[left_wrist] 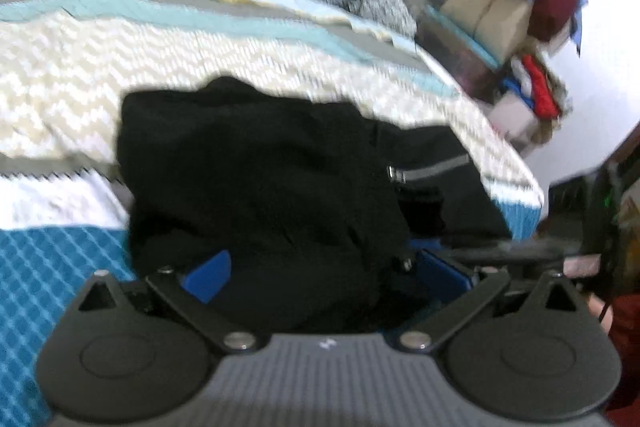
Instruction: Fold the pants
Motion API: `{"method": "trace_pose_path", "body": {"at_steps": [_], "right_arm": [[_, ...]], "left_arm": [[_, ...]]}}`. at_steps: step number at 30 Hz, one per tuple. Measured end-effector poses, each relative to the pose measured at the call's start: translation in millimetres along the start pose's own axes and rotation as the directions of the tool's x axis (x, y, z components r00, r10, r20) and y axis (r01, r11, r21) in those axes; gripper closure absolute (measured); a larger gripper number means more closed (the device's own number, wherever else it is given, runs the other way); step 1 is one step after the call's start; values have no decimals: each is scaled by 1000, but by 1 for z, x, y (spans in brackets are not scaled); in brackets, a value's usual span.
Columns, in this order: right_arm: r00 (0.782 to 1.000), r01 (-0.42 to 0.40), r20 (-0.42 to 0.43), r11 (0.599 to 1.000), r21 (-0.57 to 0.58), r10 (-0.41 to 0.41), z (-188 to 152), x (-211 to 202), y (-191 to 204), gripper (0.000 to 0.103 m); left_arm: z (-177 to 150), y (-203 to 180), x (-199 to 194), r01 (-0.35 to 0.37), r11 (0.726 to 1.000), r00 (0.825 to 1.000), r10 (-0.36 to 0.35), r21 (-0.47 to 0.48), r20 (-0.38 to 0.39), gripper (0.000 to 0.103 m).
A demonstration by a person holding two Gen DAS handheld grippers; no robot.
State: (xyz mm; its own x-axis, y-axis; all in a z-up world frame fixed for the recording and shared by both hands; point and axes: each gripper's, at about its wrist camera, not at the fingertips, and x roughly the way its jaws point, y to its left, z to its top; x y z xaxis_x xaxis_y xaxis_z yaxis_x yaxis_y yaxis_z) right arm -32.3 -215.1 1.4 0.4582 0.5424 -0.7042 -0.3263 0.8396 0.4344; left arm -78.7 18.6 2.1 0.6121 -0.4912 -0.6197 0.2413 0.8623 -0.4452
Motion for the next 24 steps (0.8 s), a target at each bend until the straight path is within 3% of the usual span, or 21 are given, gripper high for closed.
{"method": "trace_pose_path", "body": {"at_steps": [4,8,12,16,17,20,24], "right_arm": [[1000,3,11,1000,-26,-3,-4,-20,9,48],[992,50,123,994,-96,-38,-7,-52,24,62],[979,5,201,997,-75,11,8,-61,34,64],[991,-10,130,997,-81,20,16,-33,39,75],[994,-18,106,997,-80,26,15,-24,38,75],[1000,-21,9,999,-44,21,5,0,30,75],[999,-47,-2,999,-23,47,-1,-2,23,77]], "left_arm": [[11,16,-24,-57,997,995,60,-42,82,0],[27,36,-36,-65,991,988,80,-114,135,3],[43,36,-27,-54,991,987,71,-124,145,12],[42,34,-9,-43,993,994,54,-108,100,35],[40,34,-3,-36,994,996,45,-108,80,44],[26,37,15,-49,992,999,49,-115,3,56],[10,33,31,-115,992,993,113,-54,-43,58]]}}
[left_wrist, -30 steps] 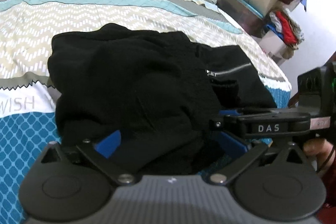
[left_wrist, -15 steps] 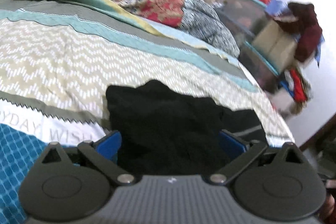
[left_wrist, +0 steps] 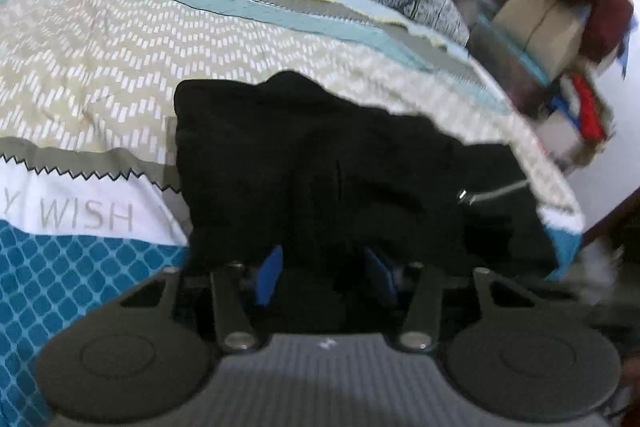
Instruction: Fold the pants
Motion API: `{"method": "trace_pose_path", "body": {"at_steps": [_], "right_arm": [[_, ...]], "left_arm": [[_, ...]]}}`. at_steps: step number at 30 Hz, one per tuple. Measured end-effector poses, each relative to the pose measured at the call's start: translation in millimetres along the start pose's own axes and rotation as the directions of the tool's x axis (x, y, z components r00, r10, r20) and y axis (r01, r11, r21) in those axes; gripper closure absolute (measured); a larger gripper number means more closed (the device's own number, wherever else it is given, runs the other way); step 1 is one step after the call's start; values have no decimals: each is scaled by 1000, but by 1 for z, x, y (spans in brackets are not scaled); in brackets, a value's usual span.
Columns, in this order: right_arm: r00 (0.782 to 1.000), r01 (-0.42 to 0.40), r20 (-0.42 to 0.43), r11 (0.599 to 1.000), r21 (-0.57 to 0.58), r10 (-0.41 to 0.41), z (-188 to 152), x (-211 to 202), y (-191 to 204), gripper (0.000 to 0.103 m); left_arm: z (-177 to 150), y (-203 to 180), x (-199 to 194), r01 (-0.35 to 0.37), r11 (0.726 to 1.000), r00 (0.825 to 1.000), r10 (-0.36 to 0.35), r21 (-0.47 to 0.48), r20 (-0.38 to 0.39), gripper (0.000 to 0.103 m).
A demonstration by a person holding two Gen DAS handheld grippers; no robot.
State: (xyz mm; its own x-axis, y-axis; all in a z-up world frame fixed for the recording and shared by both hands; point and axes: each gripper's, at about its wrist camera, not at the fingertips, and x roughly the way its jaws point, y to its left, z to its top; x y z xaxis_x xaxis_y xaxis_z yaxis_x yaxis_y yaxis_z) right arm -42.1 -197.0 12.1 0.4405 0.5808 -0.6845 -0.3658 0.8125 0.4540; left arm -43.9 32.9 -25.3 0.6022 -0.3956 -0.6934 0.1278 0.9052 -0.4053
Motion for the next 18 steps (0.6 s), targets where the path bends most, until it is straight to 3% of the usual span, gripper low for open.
{"method": "trace_pose_path", "body": {"at_steps": [4,10,13,18], "right_arm": [[1000,-8,4,1000,11,7,-1,2,4,77],[998,-54,35,998,41,52,-1,-12,-2,74],[993,-35,111,999,19,33,2,-33,-3,63],[966,63,250,997,40,-71,10,-68,-24,63]], "left_arm": [[0,-7,3,-33,999,999,33,26,-15,57],[12,1,-11,13,999,1000,-13,-39,-24,56],[27,0,-33,42,998,998,-40,-55,39,52],[47,-10,-45,82,996,994,-79,-41,80,49]]}}
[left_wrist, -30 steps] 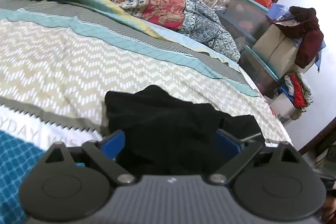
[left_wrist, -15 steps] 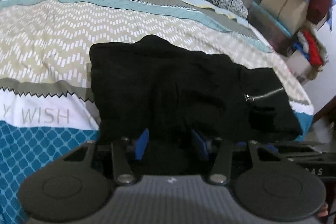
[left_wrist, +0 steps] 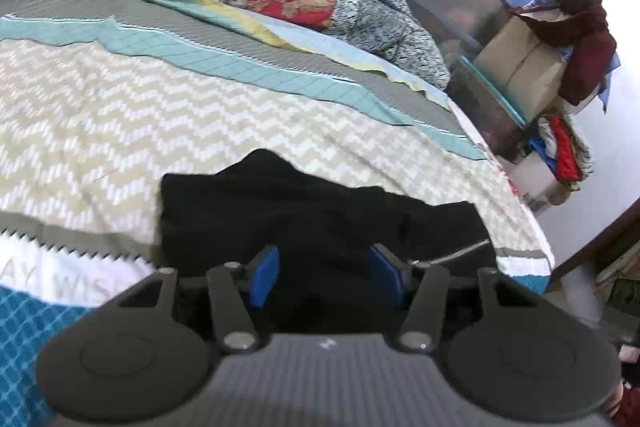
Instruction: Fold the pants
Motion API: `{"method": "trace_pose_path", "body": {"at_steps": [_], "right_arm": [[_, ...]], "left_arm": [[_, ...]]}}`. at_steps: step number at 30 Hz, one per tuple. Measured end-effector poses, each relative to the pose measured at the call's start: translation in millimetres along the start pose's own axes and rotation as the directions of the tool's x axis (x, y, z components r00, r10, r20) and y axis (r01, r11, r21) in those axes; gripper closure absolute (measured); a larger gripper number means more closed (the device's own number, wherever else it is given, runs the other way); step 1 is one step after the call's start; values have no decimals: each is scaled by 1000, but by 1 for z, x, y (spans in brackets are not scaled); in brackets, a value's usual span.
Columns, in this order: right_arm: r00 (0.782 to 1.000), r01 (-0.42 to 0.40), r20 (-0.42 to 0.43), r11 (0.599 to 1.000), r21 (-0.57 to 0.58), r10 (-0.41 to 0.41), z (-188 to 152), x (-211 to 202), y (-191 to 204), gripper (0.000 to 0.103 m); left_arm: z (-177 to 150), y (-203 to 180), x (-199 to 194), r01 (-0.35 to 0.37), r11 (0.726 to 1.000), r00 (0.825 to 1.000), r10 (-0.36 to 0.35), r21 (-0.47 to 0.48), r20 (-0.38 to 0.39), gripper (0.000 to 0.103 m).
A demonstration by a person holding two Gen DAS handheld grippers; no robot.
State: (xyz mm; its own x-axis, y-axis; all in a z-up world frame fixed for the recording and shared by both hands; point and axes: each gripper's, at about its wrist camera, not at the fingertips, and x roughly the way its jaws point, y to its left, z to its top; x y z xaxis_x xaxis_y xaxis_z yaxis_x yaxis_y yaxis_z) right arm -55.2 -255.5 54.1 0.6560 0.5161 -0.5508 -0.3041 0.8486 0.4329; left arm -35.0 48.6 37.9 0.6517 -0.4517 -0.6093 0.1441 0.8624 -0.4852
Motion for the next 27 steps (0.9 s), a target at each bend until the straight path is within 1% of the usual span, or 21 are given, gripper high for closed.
{"method": "trace_pose_path", "body": {"at_steps": [2,5,7,8,10,11,13,15,17,19,20,22,24,25,26,27], "right_arm": [[997,48,66,998,34,-50,8,-15,-16,62],[981,124,140,988,97,-137,13,-33,-43,59],[968,168,160,973,161,-193,14,-42,-65,56],[964,179,164,965,192,-211,12,-44,-75,55],[955,190,168,941,278,-243,6,-46,-95,46],[954,189,162,925,330,-253,3,-46,-105,45],[959,169,140,894,416,-247,-5,-44,-123,45],[964,146,132,871,469,-232,-14,-44,-130,45],[961,146,141,868,475,-238,-17,-44,-130,45],[956,161,143,867,472,-256,-20,-46,-130,41],[956,165,138,863,478,-259,-21,-45,-132,40],[964,154,116,856,493,-241,-26,-42,-139,40],[970,150,100,864,481,-224,-29,-37,-142,41],[969,165,92,873,459,-231,-28,-35,-140,48],[965,194,80,885,424,-250,-28,-33,-136,61],[961,227,63,896,382,-271,-25,-32,-130,82]], "left_arm": [[0,-5,9,-2,1000,1000,2,10,-20,47],[-9,-8,28,-2,1000,997,3,6,-72,47],[-18,-7,41,-16,1000,993,15,-7,-114,47],[-23,-5,46,-28,1000,991,27,-7,-130,47],[-32,0,56,-52,999,986,52,2,-158,48],[-33,3,57,-46,999,986,45,-2,-158,48],[-28,5,57,-43,999,983,37,-30,-178,48],[-18,3,52,-41,998,982,30,-55,-187,47],[-6,0,41,-17,998,988,6,-66,-155,43],[6,-7,29,9,998,994,-15,-62,-106,37],[11,-11,25,16,998,996,-21,-58,-87,35],[18,-19,22,25,998,997,-29,-52,-73,35],[22,-26,27,43,998,996,-47,-55,-81,35],[23,-28,31,51,997,994,-56,-58,-92,35],[24,-31,36,57,997,993,-63,-61,-105,35],[25,-35,41,64,996,990,-71,-63,-119,35]]}}
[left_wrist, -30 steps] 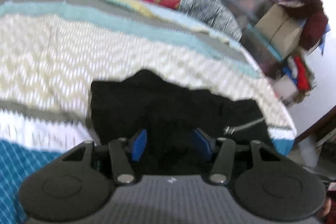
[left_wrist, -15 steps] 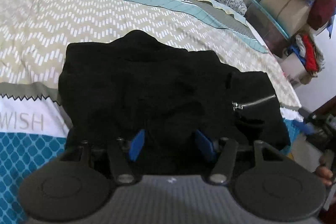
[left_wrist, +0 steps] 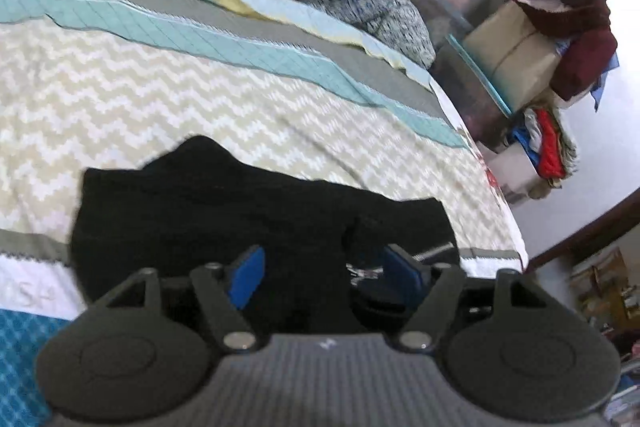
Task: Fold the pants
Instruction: 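Lift the pants end with the right gripper and fold it toward the waistband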
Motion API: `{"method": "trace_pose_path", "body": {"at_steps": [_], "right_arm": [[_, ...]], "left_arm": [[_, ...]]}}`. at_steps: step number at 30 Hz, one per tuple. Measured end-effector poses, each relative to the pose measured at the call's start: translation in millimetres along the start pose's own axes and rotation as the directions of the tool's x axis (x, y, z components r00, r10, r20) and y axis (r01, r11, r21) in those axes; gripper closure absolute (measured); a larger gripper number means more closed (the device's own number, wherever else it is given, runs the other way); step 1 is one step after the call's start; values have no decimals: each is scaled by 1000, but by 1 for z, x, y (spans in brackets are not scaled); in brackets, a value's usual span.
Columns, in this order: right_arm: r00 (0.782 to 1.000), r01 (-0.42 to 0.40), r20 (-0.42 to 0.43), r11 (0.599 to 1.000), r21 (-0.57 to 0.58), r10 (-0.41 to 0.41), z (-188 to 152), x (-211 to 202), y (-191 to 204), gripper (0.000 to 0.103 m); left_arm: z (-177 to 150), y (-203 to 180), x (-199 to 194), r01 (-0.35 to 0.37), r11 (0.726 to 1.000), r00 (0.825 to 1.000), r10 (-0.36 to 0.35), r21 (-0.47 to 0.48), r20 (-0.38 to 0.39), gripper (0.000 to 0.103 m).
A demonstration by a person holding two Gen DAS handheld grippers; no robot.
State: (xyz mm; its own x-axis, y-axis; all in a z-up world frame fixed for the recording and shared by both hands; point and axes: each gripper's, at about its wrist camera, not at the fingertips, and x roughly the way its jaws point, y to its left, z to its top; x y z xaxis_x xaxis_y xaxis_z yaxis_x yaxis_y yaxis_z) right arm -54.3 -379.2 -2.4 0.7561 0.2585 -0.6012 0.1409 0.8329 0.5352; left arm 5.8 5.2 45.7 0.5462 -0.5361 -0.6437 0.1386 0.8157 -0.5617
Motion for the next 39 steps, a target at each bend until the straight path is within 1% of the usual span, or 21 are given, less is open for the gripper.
{"method": "trace_pose_path", "body": {"at_steps": [2,3,6,7,9,12,13,15,16,17,18,20,22,24,27,30,32,33,35,37,39], "right_arm": [[1000,-24,15,998,-64,25,-1,-8,13,84],[998,-58,28,992,-110,61,-1,-16,25,85],[989,-127,36,957,-259,141,-7,-30,69,85],[985,-158,19,939,-305,172,-11,-32,84,84],[978,-197,-20,900,-390,206,-22,-30,110,84],[977,-202,-44,826,-526,211,-43,-29,142,84],[976,-202,-47,806,-557,212,-49,-31,148,84],[974,-211,-57,791,-575,219,-54,-33,152,84],[974,-213,-61,791,-574,218,-55,-34,152,84],[977,-202,-58,793,-574,207,-55,-36,151,84],[979,-192,-56,798,-571,196,-54,-37,148,83],[974,-219,-76,819,-530,212,-49,-36,141,79],[969,-247,-109,835,-493,222,-47,-34,137,78],[965,-262,-146,835,-484,218,-47,-27,140,80],[940,-340,-193,800,-494,281,-53,-29,162,82],[905,-426,-242,754,-500,350,-54,-30,193,82],[876,-482,-288,733,-481,387,-57,-26,211,82],[860,-509,-317,720,-472,400,-59,-21,221,82],[838,-541,-369,699,-467,402,-65,-7,238,82],[823,-561,-422,668,-489,381,-80,9,255,82],[817,-560,-468,662,-499,337,-97,32,261,82]], "left_arm": [[4,-13,9,26,1000,999,-25,11,-28,33],[6,-20,12,38,999,999,-37,24,-34,30],[12,-53,20,79,992,996,-75,95,-40,12],[15,-65,24,86,989,996,-81,124,-46,2],[17,-87,33,80,980,996,-70,184,-59,0],[16,-112,51,43,959,996,-19,280,-91,0],[14,-116,59,15,952,995,15,306,-97,2],[9,-114,72,-43,938,991,83,343,-103,36],[8,-112,77,-71,933,988,115,351,-106,71],[7,-107,78,-81,934,986,126,348,-108,83],[7,-101,75,-61,944,989,102,325,-109,83],[12,-91,64,-29,960,993,59,279,-99,87],[17,-83,52,3,967,996,19,253,-84,89],[22,-74,36,30,971,998,-15,237,-68,89],[29,-62,12,50,971,999,-46,232,-24,89],[36,-42,-24,56,976,997,-67,211,46,89],[38,-21,-47,42,983,994,-60,180,96,89],[37,-10,-57,26,987,992,-45,160,118,89],[33,16,-70,-23,994,990,7,111,144,89],[27,44,-73,-59,998,988,53,37,146,89],[16,74,-61,-118,993,985,121,-29,120,89]]}}
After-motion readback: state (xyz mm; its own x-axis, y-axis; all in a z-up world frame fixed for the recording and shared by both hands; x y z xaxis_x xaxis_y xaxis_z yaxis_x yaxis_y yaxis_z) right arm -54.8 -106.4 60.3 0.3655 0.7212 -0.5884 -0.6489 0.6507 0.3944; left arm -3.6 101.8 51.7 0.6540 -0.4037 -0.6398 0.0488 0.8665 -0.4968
